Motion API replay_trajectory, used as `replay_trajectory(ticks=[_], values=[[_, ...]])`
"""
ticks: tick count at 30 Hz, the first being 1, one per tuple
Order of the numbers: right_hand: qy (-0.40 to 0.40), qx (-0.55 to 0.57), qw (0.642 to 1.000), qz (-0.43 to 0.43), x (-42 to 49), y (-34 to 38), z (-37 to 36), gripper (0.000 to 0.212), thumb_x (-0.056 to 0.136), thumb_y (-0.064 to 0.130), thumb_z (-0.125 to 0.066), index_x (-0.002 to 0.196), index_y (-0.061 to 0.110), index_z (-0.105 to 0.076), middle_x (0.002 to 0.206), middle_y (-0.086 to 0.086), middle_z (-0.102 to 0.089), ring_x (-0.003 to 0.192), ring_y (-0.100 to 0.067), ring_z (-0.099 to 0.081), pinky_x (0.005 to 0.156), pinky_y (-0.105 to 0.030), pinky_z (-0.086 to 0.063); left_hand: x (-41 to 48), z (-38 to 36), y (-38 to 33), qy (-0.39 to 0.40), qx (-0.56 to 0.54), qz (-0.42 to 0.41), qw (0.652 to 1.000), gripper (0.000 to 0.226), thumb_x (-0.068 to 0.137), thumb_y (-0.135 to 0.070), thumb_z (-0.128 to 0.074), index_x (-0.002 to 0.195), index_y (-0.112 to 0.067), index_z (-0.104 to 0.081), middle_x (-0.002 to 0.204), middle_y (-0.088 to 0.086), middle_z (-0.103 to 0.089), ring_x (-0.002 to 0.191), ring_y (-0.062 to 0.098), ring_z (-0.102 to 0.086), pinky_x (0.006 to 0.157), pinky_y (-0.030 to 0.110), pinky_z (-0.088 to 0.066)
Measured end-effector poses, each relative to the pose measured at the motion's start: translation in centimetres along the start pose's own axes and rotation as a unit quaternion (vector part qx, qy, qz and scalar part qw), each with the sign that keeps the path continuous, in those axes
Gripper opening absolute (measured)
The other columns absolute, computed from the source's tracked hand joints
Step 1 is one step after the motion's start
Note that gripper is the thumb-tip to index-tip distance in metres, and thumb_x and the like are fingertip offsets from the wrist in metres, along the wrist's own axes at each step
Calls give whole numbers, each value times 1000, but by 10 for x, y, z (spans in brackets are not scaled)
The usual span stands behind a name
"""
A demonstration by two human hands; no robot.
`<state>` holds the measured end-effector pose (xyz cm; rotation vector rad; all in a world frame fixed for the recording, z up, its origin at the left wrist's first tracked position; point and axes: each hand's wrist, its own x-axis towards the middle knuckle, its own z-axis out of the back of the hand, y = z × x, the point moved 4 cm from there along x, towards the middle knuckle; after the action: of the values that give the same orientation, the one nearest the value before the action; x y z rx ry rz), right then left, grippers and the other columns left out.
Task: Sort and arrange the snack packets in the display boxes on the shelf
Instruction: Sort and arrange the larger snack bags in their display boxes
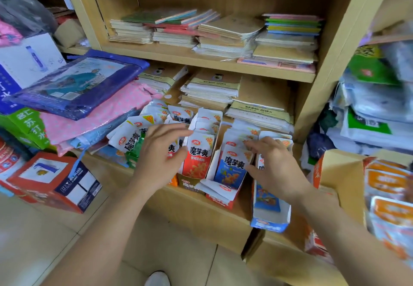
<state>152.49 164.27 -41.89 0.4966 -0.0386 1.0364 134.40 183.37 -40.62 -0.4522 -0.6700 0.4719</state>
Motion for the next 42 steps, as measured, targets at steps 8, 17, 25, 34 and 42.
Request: replay_trajectory(ticks=[8, 17, 25, 34, 42], values=[[44, 117, 991, 47, -4, -2, -2, 19, 87, 15, -75, 96, 31, -73, 99, 14, -65, 95, -5, -58, 83, -19, -47, -22, -17, -41, 338, -97, 15, 936, 102, 55, -65, -86, 143, -59, -37, 148, -40, -29, 146, -8, -15, 119, 35, -23], [42, 188, 981, 28, -9, 3, -11, 20, 86, 8, -76, 102, 21, -78, 90, 14, -68, 88, 2, -62, 72, -7, -46, -26, -29, -33, 249, -81, -11, 965, 57, 69, -48, -86, 122, -44, -68, 124, -31, -61, 121, -6, -53, 103, 34, -48], [-157, 406, 896, -81, -2, -11, 31, 13, 100, 16, -58, 88, 15, -56, 82, -6, -69, 78, -21, -69, 63, -39, -60, -21, -26, -40, 162, -156, -13, 974, 11, 79, -20, -83, 85, -28, -78, 100, -19, -74, 97, 5, -70, 86, 34, -58], [-251, 154, 952, -82, -27, -41, 77, 7, 95, 18, -58, 99, 18, -65, 70, -2, -68, 63, -20, -64, 52, -29, -47, -23, -25, -53, 159, -104, -14, 982, 15, 79, -20, -83, 78, -32, -74, 84, -24, -72, 84, -2, -67, 78, 5, -43], [-149, 105, 983, -29, -18, -35, 45, 26, 90, 19, -68, 116, 21, -71, 82, 11, -73, 70, -6, -66, 72, -29, -56, -15, -39, -56, 143, -45, -48, 988, 40, 76, -33, -70, 116, -40, -66, 116, -27, -64, 115, -3, -56, 96, 23, -46]])
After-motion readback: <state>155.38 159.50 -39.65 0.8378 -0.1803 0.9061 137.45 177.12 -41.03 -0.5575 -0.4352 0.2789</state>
